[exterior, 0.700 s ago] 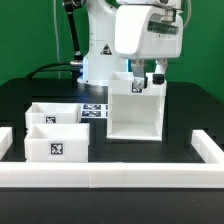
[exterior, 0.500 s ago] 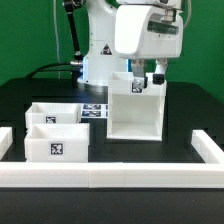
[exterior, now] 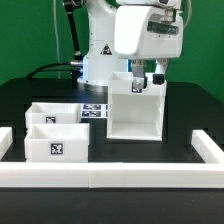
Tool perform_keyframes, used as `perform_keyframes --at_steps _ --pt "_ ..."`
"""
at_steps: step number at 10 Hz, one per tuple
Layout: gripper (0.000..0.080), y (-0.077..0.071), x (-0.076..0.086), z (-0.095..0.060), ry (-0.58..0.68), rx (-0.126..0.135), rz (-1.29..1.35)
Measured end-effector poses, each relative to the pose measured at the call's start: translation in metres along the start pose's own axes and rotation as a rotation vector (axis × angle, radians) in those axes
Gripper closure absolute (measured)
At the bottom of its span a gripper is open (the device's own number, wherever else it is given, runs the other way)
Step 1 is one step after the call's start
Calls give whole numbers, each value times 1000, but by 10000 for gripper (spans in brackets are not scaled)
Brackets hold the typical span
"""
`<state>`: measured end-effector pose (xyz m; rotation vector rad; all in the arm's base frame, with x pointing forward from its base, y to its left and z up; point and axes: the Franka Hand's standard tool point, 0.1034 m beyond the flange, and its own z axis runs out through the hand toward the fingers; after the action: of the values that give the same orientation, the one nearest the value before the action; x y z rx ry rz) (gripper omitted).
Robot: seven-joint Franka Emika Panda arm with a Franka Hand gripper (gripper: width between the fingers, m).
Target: Assemble drawer
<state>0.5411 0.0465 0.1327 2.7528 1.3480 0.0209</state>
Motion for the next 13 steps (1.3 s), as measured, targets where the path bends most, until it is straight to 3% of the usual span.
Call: perform_keyframes --at_steps 1,3,7,9,11,13 --pt "150 -6 -2 -9 -20 8 37" --pt "150 -10 -5 -23 -20 -4 53" --pt "150 -12 -6 -22 -17 0 347" --pt "150 -24 -11 -25 -14 24 662" --pt "150 -30 -11 -22 -10 69 840" --pt "150 -31 -10 -22 -13 69 945"
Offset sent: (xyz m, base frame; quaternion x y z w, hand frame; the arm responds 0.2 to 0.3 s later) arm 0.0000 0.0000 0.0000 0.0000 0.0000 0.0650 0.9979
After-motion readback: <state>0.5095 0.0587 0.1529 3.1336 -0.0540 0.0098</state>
